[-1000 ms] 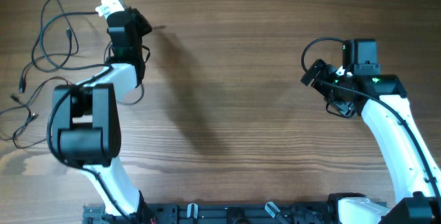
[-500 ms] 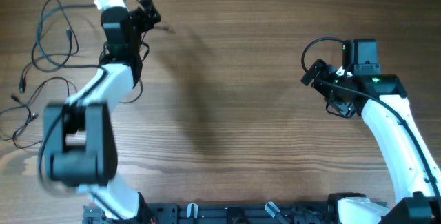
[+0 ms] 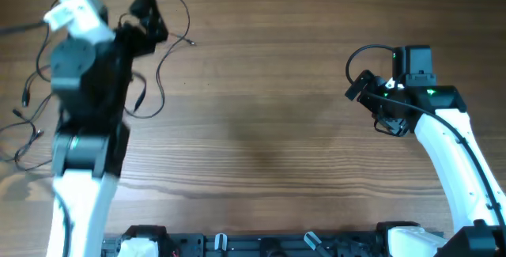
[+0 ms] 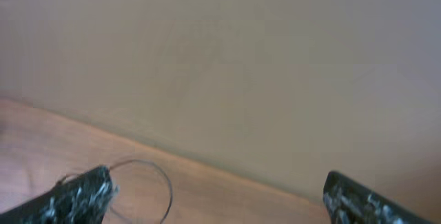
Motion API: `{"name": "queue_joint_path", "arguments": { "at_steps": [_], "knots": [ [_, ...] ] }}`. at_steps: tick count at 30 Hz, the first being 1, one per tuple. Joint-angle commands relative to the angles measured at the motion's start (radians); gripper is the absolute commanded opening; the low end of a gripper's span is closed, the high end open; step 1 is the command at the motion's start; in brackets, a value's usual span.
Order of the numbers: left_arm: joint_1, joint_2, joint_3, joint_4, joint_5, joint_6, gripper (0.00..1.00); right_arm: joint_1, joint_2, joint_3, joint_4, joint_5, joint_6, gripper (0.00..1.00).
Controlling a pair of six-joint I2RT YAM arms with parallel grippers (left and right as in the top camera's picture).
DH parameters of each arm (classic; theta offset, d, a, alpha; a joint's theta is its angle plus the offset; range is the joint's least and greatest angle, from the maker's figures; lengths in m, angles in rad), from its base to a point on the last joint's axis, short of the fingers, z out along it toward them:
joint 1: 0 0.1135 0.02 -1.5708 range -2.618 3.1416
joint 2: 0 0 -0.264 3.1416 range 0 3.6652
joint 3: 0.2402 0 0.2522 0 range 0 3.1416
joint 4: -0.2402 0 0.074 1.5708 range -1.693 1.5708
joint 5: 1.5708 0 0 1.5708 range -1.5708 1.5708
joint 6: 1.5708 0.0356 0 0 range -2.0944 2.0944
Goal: Untangle cables
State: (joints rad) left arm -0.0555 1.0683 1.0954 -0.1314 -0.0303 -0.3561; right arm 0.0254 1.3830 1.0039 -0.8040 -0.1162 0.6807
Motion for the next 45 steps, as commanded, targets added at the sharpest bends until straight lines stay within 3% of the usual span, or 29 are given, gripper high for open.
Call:
{"name": "queue_joint_path", "arguments": {
  "at_steps": [1, 6, 12, 27, 45],
  "knots": [
    [0.003, -0.149, -0.001, -0.154, -0.076, 0.012, 1.0, 0.0, -0.012, -0.001, 0.003, -0.012, 0.001, 1.0],
    [0.003, -0.303, -0.001, -0.314, -0.181, 0.012, 1.0, 0.0, -0.012, -0.001, 0.003, -0.012, 0.001, 1.0],
    [0.003, -0.415, -0.001, -0.525, -0.192, 0.012, 1.0, 0.0, -0.012, -0.001, 0.003, -0.012, 0.002, 1.0],
    [0.003, -0.47, -0.003, -1.126, -0.192, 0.012, 1.0, 0.0, -0.012, -0.001, 0.006, -0.012, 0.002, 1.0],
    [0.008, -1.022, -0.003, -1.188, -0.192, 0.012, 1.0, 0.0, -0.012, -0.001, 0.007, -0.012, 0.002, 1.0]
  ]
}}
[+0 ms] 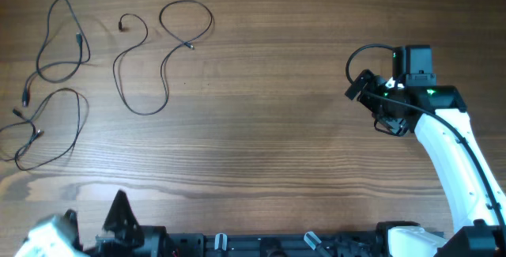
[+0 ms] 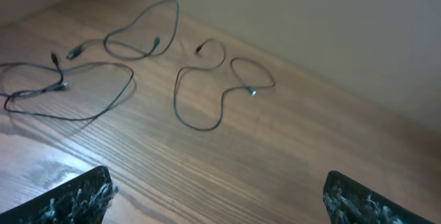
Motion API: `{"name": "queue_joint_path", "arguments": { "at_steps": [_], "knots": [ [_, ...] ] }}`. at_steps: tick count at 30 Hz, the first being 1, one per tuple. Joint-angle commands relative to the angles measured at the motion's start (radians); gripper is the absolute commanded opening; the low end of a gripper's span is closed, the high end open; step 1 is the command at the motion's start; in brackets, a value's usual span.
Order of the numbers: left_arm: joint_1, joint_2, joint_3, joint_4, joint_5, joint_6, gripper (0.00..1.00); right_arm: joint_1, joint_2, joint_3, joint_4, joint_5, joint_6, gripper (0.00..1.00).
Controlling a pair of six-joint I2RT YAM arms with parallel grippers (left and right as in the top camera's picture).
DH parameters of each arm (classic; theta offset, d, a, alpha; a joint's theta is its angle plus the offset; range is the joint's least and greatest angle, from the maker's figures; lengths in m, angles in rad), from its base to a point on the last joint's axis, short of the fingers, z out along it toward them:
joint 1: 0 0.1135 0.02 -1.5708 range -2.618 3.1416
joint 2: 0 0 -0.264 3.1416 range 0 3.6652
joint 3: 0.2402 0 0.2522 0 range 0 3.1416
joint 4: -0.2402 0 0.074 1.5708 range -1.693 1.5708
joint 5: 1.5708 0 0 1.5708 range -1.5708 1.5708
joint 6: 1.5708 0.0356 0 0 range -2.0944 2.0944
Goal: Untangle cables
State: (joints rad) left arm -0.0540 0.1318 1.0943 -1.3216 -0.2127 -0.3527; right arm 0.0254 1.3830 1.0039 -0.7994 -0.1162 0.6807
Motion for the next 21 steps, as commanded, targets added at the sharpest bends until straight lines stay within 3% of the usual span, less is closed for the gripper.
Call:
{"name": "queue_joint_path", "arguments": {
  "at_steps": [1, 11, 17, 21],
  "knots": [
    [0.006, -0.106, -0.002, -0.002, -0.01, 0.008, 1.0, 0.0, -0.012, -0.001, 0.002, -0.012, 0.002, 1.0],
    [0.006, -0.127, 0.006, -0.01, 0.006, 0.002, 1.0, 0.0, -0.012, -0.001, 0.002, -0.012, 0.002, 1.0],
    [0.005, -0.126, -0.039, 0.151, 0.006, 0.001, 1.0, 0.0, -0.012, -0.001, 0.002, -0.012, 0.002, 1.0],
    [0.005, -0.126, -0.181, 0.269, 0.007, -0.048, 1.0, 0.0, -0.012, -0.001, 0.003, -0.012, 0.002, 1.0]
  ]
}}
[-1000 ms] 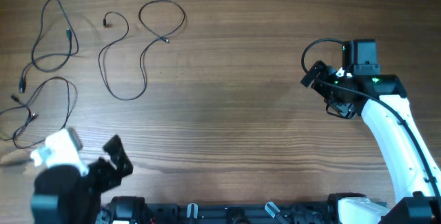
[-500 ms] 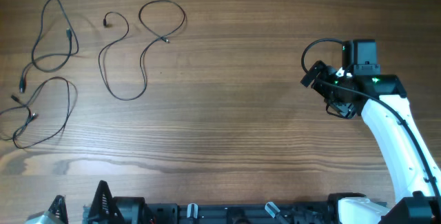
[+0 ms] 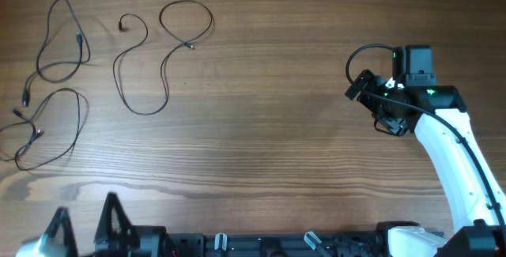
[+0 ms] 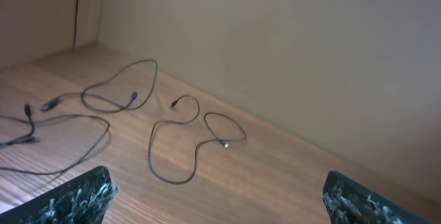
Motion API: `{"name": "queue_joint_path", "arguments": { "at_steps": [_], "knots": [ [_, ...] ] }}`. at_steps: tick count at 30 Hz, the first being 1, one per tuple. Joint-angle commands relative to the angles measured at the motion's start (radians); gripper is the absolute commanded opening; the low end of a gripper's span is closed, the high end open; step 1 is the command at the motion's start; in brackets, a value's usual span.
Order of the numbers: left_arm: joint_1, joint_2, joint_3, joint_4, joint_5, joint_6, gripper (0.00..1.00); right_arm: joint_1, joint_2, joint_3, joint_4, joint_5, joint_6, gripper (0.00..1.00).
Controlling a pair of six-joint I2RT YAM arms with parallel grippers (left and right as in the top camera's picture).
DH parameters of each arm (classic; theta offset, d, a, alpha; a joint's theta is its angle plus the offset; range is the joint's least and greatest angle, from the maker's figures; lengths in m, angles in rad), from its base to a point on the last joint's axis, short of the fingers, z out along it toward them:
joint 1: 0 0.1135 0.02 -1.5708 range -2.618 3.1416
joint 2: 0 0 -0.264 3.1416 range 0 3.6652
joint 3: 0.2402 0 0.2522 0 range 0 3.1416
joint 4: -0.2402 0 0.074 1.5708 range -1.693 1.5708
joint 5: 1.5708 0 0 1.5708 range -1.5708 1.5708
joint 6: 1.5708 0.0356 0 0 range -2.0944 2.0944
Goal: Untangle cables
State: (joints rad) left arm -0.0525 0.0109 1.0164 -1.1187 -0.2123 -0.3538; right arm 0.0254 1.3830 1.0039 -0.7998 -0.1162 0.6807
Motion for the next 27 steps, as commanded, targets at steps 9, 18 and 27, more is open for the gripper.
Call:
{"name": "queue_joint_path", "arguments": {
  "at_steps": [9, 18, 27],
  "knots": [
    [0.004, -0.005, -0.5, 0.451, 0.02, -0.268, 1.0, 0.0, -0.012, -0.001, 0.003, -0.012, 0.003, 1.0],
    [0.004, -0.005, -0.724, 0.674, 0.02, -0.264, 1.0, 0.0, -0.012, -0.001, 0.003, -0.012, 0.003, 1.0],
    [0.004, -0.005, -0.955, 0.929, 0.021, -0.113, 1.0, 0.0, -0.012, -0.001, 0.003, -0.012, 0.003, 1.0]
  ]
}}
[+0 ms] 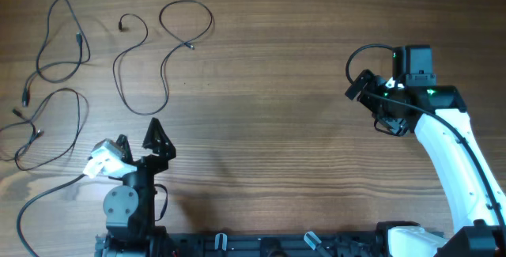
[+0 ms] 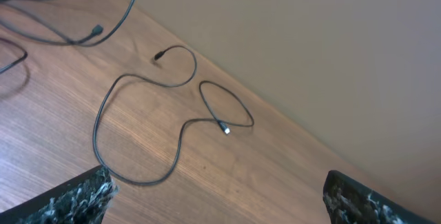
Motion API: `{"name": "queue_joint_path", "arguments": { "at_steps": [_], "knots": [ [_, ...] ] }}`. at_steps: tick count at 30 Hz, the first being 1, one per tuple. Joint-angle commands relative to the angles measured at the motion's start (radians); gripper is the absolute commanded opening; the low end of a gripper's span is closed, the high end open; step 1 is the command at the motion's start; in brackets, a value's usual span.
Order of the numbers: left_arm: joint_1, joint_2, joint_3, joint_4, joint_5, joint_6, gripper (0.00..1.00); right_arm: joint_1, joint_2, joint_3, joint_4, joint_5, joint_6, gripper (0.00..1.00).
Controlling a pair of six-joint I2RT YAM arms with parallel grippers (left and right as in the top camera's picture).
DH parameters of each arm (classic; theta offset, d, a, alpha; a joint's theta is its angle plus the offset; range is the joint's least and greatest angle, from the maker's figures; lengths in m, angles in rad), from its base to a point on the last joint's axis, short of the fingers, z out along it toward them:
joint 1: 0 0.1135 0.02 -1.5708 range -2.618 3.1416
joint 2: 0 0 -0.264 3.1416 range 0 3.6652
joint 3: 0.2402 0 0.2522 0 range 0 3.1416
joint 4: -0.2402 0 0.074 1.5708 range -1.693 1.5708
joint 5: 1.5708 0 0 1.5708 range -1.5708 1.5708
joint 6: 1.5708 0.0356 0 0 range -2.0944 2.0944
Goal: Untangle cables
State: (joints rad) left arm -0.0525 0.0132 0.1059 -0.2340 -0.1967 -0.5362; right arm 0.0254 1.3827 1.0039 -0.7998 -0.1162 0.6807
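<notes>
Three thin black cables lie apart at the table's far left. An S-shaped cable (image 1: 142,67) (image 2: 179,124) is nearest the middle, with a looped cable (image 1: 59,43) (image 2: 83,38) to its left and a third cable (image 1: 47,126) nearer the front. My left gripper (image 1: 136,133) (image 2: 217,203) sits low at the front left, short of the S-shaped cable. It is open wide, with only bare wood between its fingers (image 2: 69,200). My right gripper (image 1: 360,87) hangs at the far right, away from all cables, and its jaws are not discernible.
The brown wooden table (image 1: 269,130) runs to a beige wall in the left wrist view. A black rail with the arm bases (image 1: 261,245) lines the front edge. The right arm's own wiring loop (image 1: 364,55) sits by its wrist.
My left gripper was at the front edge on the far left. It now sits farther onto the table, closer to the S-shaped cable, still open. The right arm and the cables are unchanged.
My left arm first reached over the cables at the far left, open, with its camera on the wall. It was then back at the front edge, the three cables lying apart. Now it is low at the front left, facing them.
</notes>
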Motion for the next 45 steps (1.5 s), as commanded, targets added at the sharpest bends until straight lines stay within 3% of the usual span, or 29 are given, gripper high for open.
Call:
{"name": "queue_joint_path", "arguments": {
  "at_steps": [1, 7, 34, 39, 43, 45],
  "knots": [
    [0.004, -0.005, -0.047, 0.052, 0.006, 0.07, 1.0, 0.0, -0.012, -0.001, 0.003, -0.012, 0.002, 1.0],
    [0.004, -0.005, -0.056, 0.074, 0.051, 0.219, 1.0, 0.0, -0.012, -0.001, 0.003, -0.012, 0.002, 1.0],
    [0.004, -0.01, -0.063, 0.093, 0.05, 0.218, 1.0, 0.0, -0.012, -0.001, 0.003, -0.012, 0.002, 1.0],
    [0.014, -0.01, -0.101, 0.171, 0.097, 0.22, 1.0, 0.0, -0.012, -0.001, 0.003, -0.012, 0.003, 1.0],
    [0.015, -0.01, -0.1, 0.156, 0.236, 0.392, 1.0, 0.0, -0.012, -0.001, 0.003, -0.012, 0.002, 1.0],
    [0.016, -0.01, -0.1, 0.156, 0.234, 0.402, 1.0, 0.0, -0.012, -0.001, 0.003, -0.012, 0.002, 1.0]
  ]
}}
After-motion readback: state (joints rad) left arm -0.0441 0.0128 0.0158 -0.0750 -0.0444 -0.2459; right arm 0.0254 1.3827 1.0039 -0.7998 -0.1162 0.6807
